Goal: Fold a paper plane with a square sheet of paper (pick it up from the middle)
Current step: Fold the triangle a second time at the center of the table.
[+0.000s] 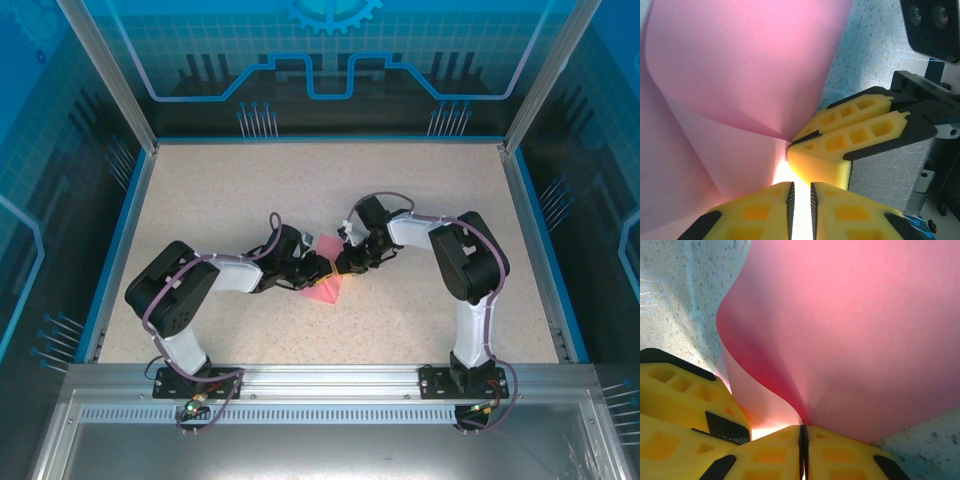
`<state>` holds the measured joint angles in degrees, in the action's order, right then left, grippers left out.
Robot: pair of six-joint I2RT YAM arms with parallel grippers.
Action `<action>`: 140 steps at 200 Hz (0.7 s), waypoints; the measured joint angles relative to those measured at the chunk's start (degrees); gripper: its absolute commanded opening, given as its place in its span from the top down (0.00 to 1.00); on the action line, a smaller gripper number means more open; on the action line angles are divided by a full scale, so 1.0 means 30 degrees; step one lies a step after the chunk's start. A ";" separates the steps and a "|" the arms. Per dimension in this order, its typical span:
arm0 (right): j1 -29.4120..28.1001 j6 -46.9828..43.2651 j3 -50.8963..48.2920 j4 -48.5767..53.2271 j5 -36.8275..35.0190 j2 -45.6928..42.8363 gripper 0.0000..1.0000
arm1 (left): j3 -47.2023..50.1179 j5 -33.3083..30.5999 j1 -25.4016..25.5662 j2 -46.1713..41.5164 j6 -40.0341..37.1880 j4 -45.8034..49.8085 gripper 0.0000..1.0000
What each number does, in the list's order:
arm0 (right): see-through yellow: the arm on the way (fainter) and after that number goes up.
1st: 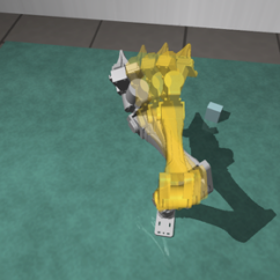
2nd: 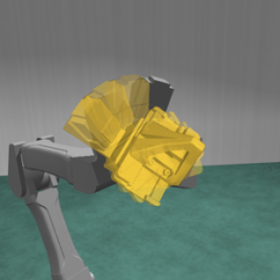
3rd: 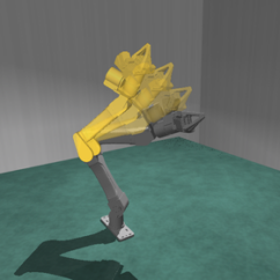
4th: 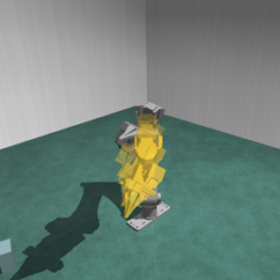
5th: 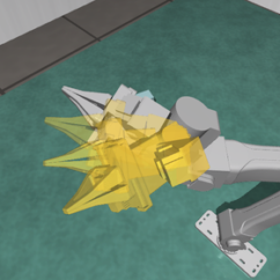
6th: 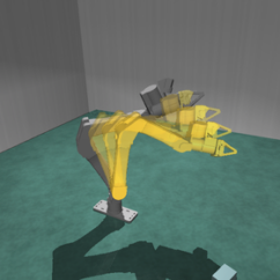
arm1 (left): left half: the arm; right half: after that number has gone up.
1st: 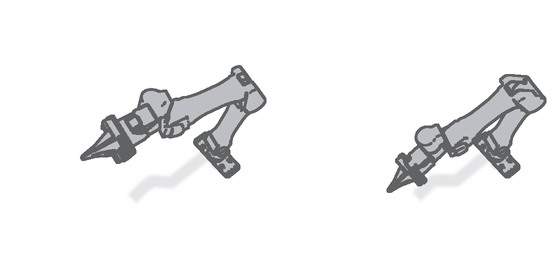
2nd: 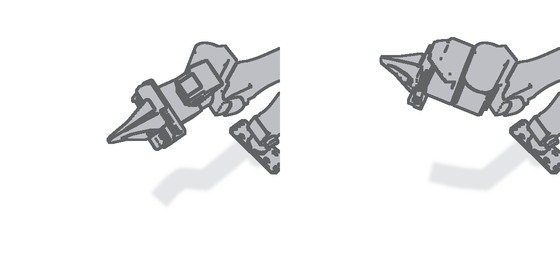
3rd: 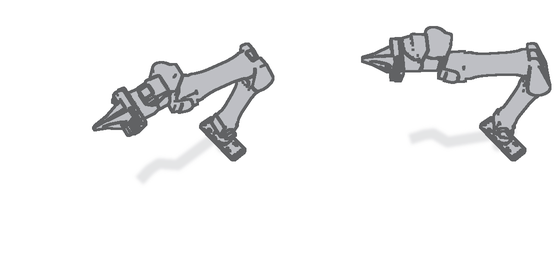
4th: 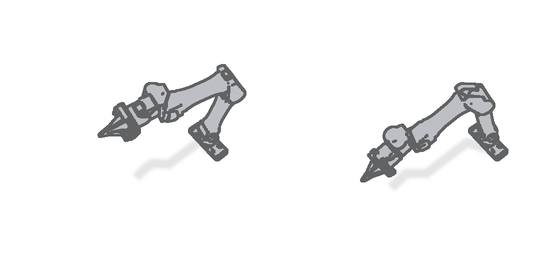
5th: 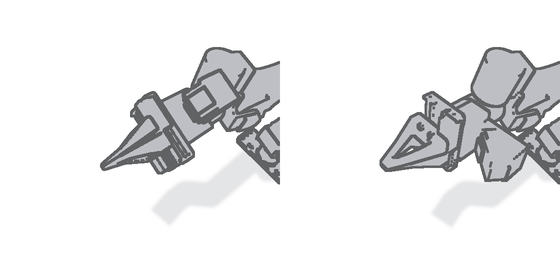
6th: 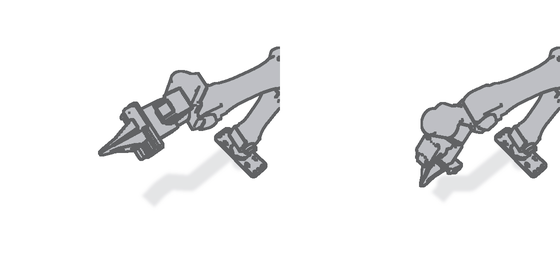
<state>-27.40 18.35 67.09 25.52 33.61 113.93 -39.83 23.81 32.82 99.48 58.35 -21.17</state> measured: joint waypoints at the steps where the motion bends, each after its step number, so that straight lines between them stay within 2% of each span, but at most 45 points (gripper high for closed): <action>1: 0.0000 0.0000 0.0000 0.0000 0.0000 0.0000 0.89 | 0.0000 0.0000 0.0000 0.0007 0.0000 0.0000 0.82; 140: -0.0036 -0.0007 0.0248 0.0219 -0.0066 0.0291 0.89 | 0.0000 -0.0474 0.0000 0.0328 -0.0007 0.0466 0.84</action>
<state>-27.51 18.33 67.83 26.17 33.41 114.80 -39.83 22.39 32.82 100.47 58.33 -19.77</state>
